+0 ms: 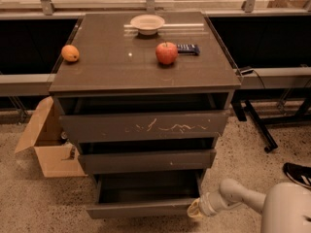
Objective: Close bottom drawer
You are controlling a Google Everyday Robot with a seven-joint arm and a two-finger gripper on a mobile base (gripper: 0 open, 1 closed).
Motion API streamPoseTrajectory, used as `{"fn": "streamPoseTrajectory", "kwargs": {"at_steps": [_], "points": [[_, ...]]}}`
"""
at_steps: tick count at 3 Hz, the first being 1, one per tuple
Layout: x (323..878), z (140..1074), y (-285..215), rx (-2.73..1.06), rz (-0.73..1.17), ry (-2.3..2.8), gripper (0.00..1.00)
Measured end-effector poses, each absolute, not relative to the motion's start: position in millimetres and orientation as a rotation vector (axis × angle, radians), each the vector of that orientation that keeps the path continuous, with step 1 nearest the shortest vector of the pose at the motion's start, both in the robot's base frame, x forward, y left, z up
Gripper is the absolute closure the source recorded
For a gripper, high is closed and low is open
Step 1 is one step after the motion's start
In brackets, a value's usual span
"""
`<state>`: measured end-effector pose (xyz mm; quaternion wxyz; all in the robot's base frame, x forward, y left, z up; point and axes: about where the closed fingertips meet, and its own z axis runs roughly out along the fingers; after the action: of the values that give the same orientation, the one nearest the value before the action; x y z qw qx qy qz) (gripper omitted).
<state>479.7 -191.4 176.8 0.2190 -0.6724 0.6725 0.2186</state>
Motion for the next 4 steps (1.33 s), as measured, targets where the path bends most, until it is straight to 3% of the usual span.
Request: {"fn": "streamPoseTrajectory", "kwargs": {"at_steps": [1,2,4], "points": [[505,176,-196,-1.845,0.573,1.814,0.28],[514,179,-200,-1.839,0.555,1.801,0.04],[556,190,-211,-1.798,0.508,1.736,0.0]]}}
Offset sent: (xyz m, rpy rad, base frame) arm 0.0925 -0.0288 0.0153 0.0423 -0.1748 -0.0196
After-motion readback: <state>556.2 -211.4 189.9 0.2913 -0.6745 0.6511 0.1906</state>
